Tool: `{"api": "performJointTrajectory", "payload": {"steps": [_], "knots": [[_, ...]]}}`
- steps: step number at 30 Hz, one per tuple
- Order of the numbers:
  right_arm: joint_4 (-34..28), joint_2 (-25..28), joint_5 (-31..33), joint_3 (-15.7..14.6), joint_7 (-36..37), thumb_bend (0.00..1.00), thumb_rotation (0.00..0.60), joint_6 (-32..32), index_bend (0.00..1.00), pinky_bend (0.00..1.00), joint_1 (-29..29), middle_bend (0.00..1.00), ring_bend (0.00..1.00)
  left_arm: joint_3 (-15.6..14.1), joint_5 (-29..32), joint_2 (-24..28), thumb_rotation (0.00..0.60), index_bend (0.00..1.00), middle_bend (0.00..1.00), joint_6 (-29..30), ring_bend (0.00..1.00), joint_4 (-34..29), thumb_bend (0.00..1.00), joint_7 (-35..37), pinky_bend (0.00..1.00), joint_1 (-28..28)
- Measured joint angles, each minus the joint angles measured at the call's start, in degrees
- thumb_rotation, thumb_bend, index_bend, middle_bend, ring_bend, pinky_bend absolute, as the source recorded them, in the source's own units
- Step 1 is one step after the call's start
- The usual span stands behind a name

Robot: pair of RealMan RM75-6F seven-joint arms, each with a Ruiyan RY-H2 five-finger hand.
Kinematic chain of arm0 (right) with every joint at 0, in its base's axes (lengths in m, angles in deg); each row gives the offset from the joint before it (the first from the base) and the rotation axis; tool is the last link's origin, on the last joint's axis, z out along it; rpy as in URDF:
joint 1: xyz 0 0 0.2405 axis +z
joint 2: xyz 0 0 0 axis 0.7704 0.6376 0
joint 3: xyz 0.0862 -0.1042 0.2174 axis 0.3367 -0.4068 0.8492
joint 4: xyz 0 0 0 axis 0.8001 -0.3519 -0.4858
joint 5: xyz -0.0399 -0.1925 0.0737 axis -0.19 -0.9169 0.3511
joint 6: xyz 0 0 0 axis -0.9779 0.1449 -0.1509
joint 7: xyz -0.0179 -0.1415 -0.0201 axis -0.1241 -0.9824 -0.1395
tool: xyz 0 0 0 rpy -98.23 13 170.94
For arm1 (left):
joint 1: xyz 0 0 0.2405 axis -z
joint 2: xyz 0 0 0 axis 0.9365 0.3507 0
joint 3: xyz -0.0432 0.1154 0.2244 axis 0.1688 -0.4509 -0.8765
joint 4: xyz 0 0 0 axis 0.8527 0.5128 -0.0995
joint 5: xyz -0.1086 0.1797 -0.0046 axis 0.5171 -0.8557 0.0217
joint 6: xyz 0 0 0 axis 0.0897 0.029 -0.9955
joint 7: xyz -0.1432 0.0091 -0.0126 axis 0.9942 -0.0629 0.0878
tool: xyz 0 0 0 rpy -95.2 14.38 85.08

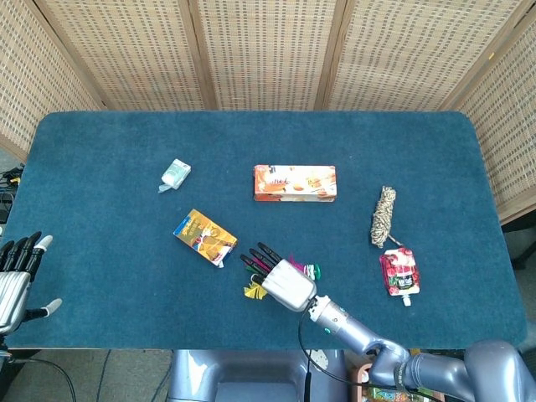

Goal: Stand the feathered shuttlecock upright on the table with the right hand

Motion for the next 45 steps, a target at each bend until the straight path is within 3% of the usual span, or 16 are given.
{"api": "performJointTrajectory", "payload": {"steps": [7, 17, 33, 45], "knots": [[1.9, -1.4, 0.6, -0.1, 1.9, 0.27, 0.600, -0.7, 0.47, 0.00, 0.4, 0.07, 0.00, -0.1, -0.1, 0.2, 0.600, 0.00, 0.00, 0.0, 0.00, -0.1, 0.00, 0.4, 0.00, 0.1], [4.0, -2.8, 1.7, -0.6, 3.8, 0.39, 0.600, -1.1, 0.50, 0.00, 1.2, 0.09, 0.00, -0.1, -0.3, 0.3, 0.600, 0.00, 0.00, 0.2, 0.00, -0.1, 0.00, 0.7, 0.00, 0.0], [4.4, -4.0, 3.6, 0.0, 6.6, 0.43, 0.600, -2.5, 0.61, 0.02, 1.6, 0.12, 0.00, -0.2, -0.3, 0.7, 0.600, 0.00, 0.00, -0.1, 0.00, -0.2, 0.00, 1.7, 0.00, 0.2], [-0.2, -0.1, 8.2, 5.2, 15.3, 0.43, 0.600, -7.4, 0.62, 0.03, 0.3, 0.13, 0.00, -0.2, -0.1, 0.8, 0.600, 0.00, 0.00, -0.1, 0.00, -0.2, 0.00, 1.4, 0.00, 0.2]]}}
